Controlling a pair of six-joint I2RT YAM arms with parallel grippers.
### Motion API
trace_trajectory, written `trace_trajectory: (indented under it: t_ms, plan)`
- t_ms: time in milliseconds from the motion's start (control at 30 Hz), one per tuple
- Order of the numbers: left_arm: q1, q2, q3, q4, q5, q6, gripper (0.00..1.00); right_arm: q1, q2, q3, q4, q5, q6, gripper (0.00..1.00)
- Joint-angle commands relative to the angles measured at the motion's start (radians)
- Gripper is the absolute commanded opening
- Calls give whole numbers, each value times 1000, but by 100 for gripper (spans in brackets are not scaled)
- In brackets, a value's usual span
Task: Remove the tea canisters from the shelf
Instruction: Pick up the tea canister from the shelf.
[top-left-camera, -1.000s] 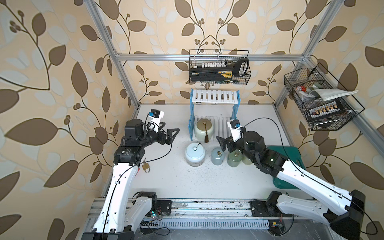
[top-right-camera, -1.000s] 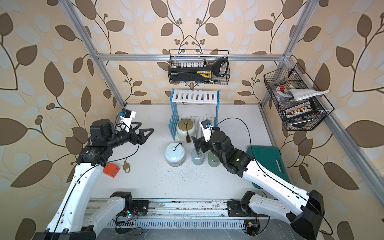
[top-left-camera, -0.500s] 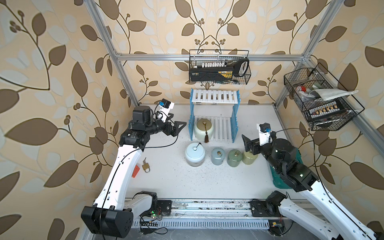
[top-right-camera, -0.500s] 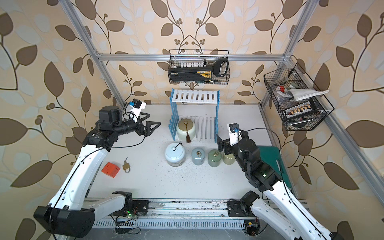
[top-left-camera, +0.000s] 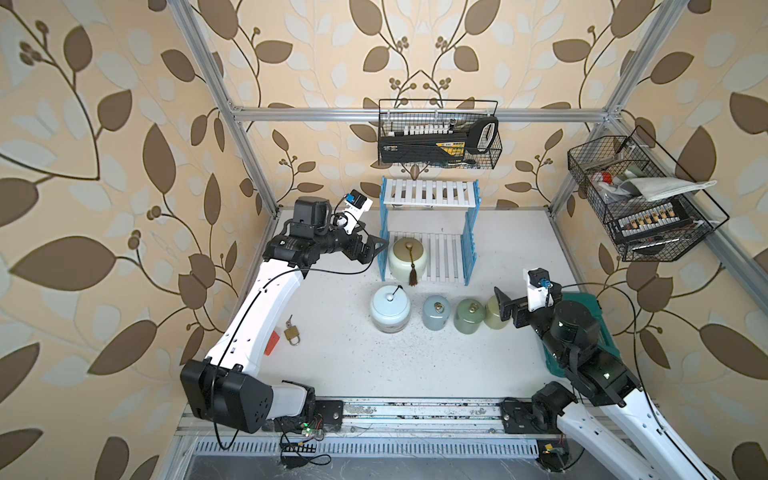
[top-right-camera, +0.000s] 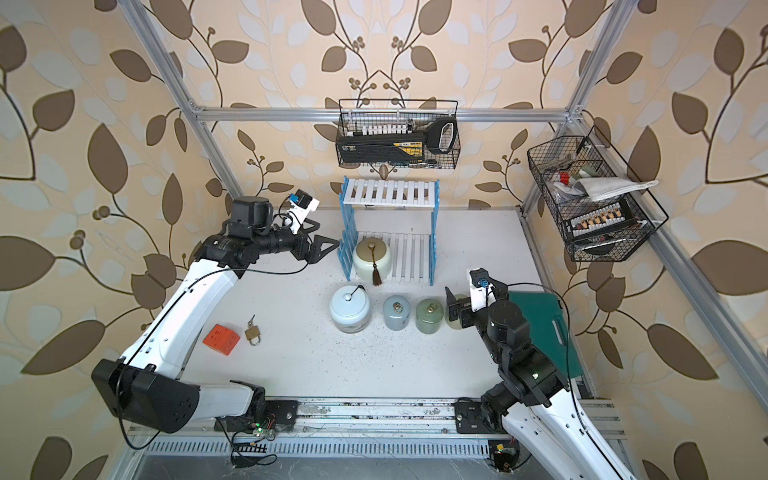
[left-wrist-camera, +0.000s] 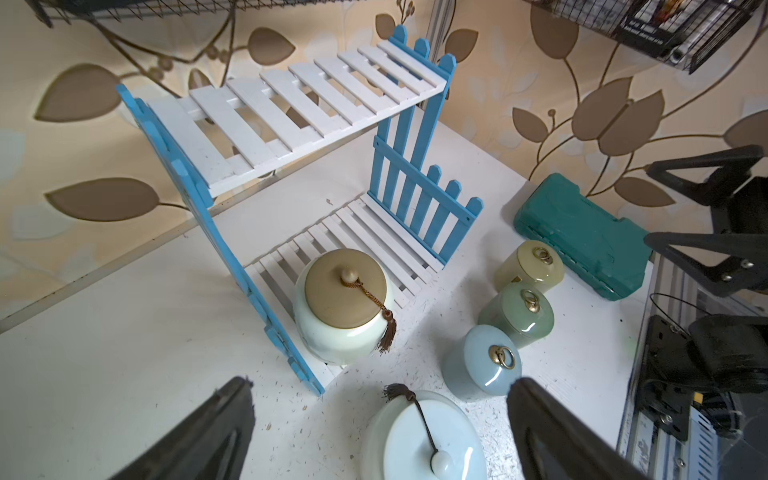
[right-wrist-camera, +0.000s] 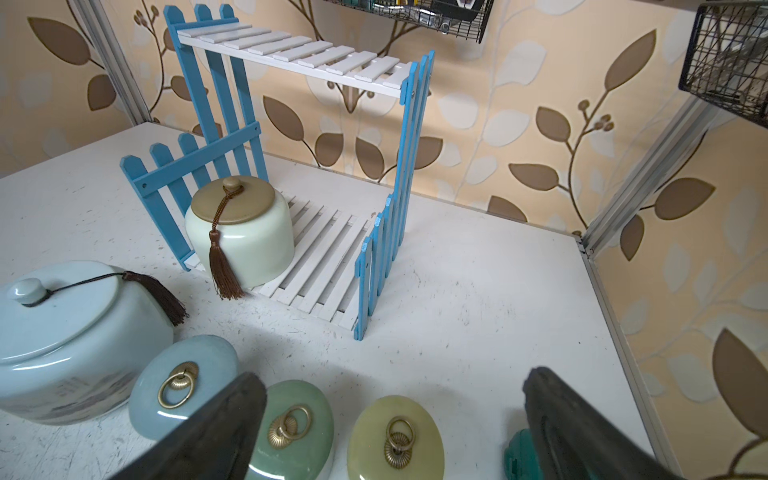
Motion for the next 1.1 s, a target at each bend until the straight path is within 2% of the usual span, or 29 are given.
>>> trace_trajectory:
  t_ms: [0, 300, 667, 933, 1067]
  plan:
    - [-39, 35, 47, -25, -61, 36, 99, -3, -43, -30, 46, -11, -17, 99]
    - [-102, 160, 77, 3, -109, 42, 99, -2, -126, -86, 79, 56, -23, 99]
    - [-135, 340, 178, 14, -165, 66, 98, -2, -170, -120, 124, 62, -38, 99]
    - [-189, 450, 235, 25, -249, 80, 88, -2, -182, -132, 135, 75, -40, 99]
    - [-210, 486, 256, 28, -277, 88, 79, -3, -191, -137, 130, 84, -39, 99]
